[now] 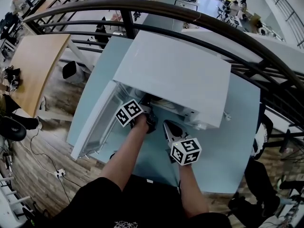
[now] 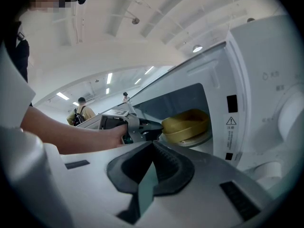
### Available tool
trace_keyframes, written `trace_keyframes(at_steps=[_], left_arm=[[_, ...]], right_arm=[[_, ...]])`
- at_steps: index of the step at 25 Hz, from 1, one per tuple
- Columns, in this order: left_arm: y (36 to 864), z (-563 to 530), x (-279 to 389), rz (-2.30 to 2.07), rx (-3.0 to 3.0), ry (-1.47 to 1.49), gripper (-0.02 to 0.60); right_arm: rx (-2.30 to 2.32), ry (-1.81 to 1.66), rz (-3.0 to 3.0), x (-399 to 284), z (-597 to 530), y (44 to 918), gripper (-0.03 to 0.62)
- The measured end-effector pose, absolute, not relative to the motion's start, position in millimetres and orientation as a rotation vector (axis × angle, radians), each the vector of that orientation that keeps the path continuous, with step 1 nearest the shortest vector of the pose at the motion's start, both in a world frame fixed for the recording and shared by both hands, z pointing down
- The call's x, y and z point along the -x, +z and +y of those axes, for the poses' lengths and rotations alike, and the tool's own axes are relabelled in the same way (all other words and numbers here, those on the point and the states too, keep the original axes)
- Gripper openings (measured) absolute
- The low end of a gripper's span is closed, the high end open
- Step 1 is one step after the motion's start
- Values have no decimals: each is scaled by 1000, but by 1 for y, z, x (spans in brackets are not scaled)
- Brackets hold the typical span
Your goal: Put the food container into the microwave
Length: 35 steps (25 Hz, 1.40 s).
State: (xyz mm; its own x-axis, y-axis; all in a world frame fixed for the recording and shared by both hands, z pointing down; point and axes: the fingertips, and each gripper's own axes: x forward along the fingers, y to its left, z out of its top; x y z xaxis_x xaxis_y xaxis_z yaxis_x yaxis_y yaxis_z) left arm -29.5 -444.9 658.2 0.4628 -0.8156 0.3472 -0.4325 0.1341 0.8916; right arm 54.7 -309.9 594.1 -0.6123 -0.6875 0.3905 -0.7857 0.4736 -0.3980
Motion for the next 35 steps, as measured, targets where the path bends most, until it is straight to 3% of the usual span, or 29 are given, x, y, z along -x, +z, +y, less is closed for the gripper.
trace_keyframes(at_steps=[13, 29, 35], left_arm=[[660, -450, 24, -1086, -1531, -399, 67], [654, -433, 31, -1115, -1555, -376, 66], [644, -420, 29, -1124, -1591, -352, 29]], right_arm=[[-1303, 840, -2526, -60, -305, 596, 6], [-1298, 775, -2558, -61, -291, 582, 6], [-1321, 758, -2572, -71, -282, 570, 6]])
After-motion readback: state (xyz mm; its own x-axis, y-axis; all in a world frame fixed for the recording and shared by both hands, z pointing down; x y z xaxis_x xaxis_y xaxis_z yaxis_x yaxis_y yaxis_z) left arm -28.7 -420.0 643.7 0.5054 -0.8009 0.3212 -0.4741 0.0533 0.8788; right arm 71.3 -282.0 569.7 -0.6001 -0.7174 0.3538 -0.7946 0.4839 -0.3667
